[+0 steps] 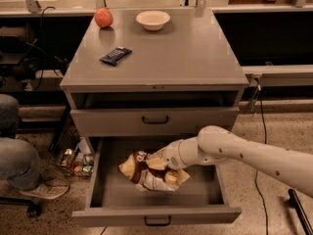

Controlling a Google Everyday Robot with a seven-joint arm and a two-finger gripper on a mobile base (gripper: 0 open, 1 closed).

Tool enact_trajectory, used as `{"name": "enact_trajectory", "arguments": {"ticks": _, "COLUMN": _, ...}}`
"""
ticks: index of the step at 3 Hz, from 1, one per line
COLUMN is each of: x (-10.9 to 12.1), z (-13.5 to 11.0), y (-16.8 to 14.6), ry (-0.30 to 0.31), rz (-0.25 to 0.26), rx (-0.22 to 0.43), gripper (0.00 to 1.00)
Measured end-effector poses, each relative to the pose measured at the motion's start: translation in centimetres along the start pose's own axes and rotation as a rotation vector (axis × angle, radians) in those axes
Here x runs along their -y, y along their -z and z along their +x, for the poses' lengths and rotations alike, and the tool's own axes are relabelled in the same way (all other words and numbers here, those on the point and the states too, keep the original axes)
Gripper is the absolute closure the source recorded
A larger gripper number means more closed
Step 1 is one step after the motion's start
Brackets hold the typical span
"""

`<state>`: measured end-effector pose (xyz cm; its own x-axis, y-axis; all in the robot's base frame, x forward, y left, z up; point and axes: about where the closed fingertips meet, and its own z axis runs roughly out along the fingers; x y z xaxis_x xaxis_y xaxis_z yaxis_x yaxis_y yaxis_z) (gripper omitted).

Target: Place brown chip bag into middle drawer

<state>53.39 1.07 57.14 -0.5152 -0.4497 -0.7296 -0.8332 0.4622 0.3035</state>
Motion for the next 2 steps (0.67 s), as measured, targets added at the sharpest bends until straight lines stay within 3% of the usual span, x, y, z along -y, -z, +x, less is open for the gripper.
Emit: {"name": "enact_trajectory", "arguments": {"ticks": 2, "x": 0.2, "z": -1.6, "y": -4.3, "ry": -0.009, "rz": -0.024, "rx": 0.069, "gripper": 0.59}}
